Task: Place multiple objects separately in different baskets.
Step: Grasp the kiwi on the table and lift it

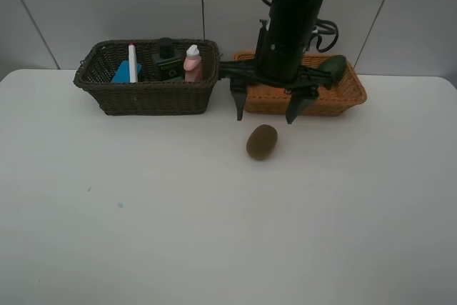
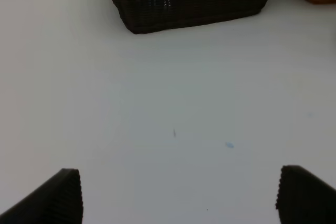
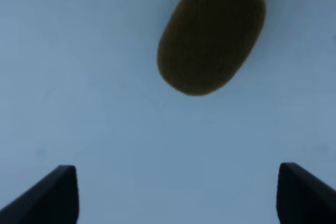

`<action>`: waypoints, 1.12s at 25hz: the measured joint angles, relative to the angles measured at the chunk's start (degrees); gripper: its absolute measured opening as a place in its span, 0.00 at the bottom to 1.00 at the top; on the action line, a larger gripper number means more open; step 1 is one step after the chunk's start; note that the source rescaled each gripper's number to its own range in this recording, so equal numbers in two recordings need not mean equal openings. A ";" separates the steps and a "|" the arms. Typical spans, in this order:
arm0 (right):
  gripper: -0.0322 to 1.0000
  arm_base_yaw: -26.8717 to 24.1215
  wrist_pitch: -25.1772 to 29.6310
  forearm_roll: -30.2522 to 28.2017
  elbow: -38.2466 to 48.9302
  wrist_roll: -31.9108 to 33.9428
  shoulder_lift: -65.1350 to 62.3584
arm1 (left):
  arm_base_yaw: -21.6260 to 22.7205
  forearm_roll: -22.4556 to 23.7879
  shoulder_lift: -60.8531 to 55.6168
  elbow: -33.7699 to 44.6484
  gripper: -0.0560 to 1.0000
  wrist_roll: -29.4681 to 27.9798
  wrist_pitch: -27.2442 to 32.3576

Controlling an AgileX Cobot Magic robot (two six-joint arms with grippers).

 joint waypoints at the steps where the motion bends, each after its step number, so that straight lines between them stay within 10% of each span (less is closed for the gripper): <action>1: 0.91 0.00 0.00 -0.33 0.00 0.35 0.35 | 0.00 0.00 0.00 0.00 0.91 0.00 0.00; 28: 0.91 -0.33 -16.40 0.00 8.00 0.89 6.51 | 0.00 0.00 0.00 0.00 0.91 0.00 0.00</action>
